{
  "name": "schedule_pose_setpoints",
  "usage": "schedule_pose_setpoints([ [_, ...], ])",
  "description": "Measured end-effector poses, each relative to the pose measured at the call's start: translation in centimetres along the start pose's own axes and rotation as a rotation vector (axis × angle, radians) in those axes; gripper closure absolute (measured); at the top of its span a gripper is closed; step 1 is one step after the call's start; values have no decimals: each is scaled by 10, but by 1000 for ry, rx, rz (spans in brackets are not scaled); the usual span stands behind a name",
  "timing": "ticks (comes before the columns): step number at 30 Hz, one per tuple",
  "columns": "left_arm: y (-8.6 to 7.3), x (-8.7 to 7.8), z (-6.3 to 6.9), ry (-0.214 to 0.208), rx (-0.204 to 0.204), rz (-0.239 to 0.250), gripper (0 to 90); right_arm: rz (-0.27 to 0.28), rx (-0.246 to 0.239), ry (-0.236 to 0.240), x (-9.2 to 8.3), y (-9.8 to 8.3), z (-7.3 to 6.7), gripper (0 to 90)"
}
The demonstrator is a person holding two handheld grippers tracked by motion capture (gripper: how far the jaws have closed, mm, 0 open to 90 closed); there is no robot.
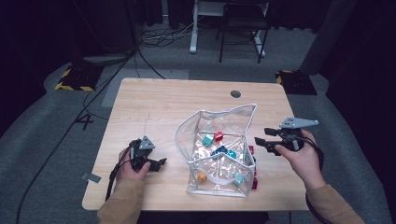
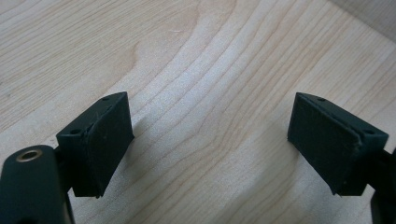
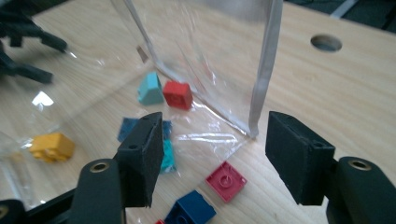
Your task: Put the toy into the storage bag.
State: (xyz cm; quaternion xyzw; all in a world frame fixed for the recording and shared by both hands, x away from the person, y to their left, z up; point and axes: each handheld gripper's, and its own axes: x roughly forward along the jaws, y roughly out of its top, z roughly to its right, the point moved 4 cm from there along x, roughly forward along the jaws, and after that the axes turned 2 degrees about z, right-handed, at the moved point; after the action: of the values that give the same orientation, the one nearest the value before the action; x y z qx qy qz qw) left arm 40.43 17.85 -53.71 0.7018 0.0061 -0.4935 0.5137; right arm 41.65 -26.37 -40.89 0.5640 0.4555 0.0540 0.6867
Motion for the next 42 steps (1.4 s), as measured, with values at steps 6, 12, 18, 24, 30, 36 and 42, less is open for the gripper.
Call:
schedule_pose_setpoints([
  [6,0,0,0,-1,-1,0,142,-68,16,-16,28,-26,12,366],
  [12,0,0,0,-1,-1,0,142,-118,23,-31,48,-44,21,360],
  [18,0,0,0,-1,-1,0,142,-157,10,-40,63,-57,24,360],
  [24,0,0,0,-1,-1,0,142,-188,7,-39,76,-66,26,359],
  [30,0,0,0,-1,-1,0,142,-207,-7,-43,84,-72,28,369],
  [36,0,0,0,-1,0,0,142,-203,-16,-64,88,-74,35,473],
  [42,0,0,0,-1,-1,0,142,-215,-36,-61,88,-72,34,596],
])
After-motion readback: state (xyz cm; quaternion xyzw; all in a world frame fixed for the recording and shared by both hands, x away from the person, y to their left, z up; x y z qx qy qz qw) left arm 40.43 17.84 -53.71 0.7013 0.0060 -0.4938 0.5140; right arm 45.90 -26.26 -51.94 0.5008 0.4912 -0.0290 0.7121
